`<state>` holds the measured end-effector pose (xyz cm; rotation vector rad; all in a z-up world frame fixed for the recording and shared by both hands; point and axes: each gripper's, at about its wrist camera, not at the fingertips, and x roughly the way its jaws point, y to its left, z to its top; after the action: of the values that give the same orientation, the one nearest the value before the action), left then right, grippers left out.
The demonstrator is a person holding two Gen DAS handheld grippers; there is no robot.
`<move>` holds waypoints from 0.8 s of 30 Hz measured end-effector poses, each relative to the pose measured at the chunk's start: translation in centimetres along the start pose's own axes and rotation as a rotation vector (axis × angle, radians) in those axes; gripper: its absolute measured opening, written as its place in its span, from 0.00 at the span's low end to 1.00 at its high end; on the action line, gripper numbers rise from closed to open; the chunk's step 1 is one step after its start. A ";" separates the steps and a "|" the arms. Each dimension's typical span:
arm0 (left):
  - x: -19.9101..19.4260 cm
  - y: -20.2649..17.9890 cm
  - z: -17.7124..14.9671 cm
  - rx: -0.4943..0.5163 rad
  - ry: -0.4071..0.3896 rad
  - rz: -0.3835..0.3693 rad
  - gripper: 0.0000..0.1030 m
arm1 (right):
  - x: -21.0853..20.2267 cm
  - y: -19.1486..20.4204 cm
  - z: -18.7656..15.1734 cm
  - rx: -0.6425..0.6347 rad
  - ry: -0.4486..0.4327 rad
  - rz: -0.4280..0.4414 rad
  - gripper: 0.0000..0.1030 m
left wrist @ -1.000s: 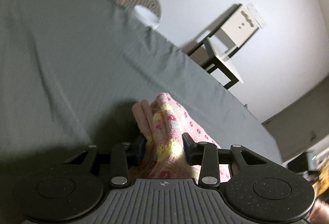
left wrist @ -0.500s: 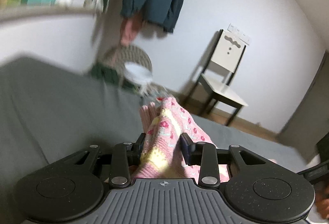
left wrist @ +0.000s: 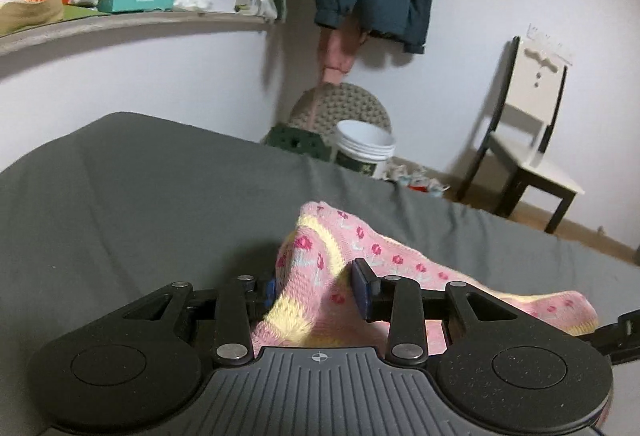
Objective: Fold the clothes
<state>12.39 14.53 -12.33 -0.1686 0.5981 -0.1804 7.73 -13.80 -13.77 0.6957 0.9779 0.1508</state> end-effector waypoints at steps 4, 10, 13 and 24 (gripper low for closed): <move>-0.1 1.0 -0.3 -0.075 0.013 0.007 0.50 | -0.2 -2.0 -0.3 0.095 -0.017 0.012 0.51; -2.5 3.0 -0.4 -0.193 -0.044 0.061 0.51 | -2.4 -2.5 -0.3 0.099 -0.094 0.081 0.55; -4.3 4.1 -0.8 -0.304 -0.094 0.036 0.51 | -1.4 -4.2 -0.4 0.202 -0.049 0.112 0.56; -4.2 0.6 -4.0 -0.149 -0.060 -0.173 0.62 | 0.2 -2.9 0.1 0.168 -0.068 0.151 0.22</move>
<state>6.77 15.62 -13.49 -0.3692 0.5368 -0.2973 7.37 -16.00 -15.62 0.9243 0.8795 0.1770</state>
